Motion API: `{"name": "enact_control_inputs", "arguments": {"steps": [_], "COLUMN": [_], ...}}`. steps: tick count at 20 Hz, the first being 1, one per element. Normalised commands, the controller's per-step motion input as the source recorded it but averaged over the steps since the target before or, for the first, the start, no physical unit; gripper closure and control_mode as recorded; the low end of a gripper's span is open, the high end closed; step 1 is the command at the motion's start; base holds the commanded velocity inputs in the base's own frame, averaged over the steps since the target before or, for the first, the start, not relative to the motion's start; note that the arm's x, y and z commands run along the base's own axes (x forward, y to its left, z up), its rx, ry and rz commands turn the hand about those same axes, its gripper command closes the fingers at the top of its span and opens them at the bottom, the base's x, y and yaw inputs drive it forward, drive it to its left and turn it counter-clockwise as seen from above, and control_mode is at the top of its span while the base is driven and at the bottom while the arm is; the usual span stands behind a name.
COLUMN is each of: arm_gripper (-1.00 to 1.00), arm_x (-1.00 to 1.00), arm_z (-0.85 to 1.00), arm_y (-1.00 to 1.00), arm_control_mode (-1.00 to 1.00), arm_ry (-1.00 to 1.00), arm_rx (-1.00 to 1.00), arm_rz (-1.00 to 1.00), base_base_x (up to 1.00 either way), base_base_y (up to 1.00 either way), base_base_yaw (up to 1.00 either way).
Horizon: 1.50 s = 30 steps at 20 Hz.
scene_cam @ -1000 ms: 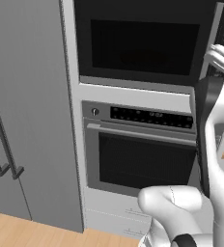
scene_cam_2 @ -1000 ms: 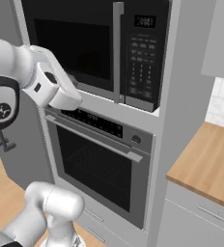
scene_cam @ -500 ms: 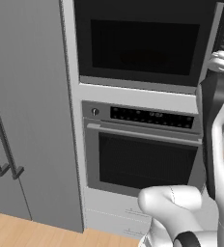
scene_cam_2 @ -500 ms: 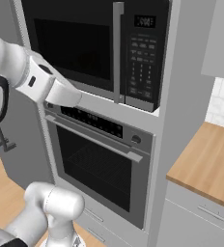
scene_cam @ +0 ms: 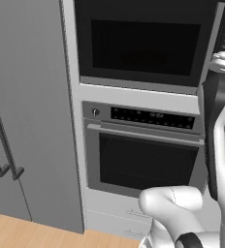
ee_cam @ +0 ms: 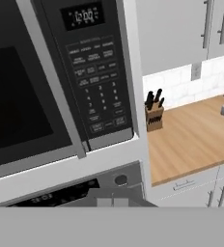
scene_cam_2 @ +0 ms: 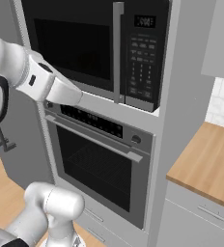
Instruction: Pick the bell pepper from the sink and place it in the bowl. Then pick the bowl and place it in the microwave. Then close the microwave door and press the start button.
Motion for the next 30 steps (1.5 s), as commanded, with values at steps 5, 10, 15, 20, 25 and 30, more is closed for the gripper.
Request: {"name": "enact_control_inputs", "arguments": {"steps": [5,10,15,20,25,30], "arm_gripper": [1.0,1.0,1.0,1.0,1.0,1.0], "arm_x": [0.34,0.22,0.34,0.08,0.14,0.29], "arm_z": [0.0,-0.03,-0.06,0.0,-0.04,-0.02], "arm_y": [-0.42,-0.45,-0.46,-0.24,0.14,0.02], "arm_control_mode": [-1.0,-1.0,-1.0,-1.0,-1.0,-1.0], "arm_ry": [0.0,0.0,0.0,-0.02,-0.05,-0.04], "arm_rx": [0.0,0.0,0.0,-0.01,-0.01,0.0], "arm_rz": [0.0,0.0,0.0,0.0,0.06,0.1], "base_base_x": [0.0,0.0,0.0,0.0,0.0,0.0], "base_base_y": [0.0,0.0,0.0,0.0,0.0,0.0], "base_base_yaw": [0.0,0.0,0.0,0.0,0.0,0.0]}}
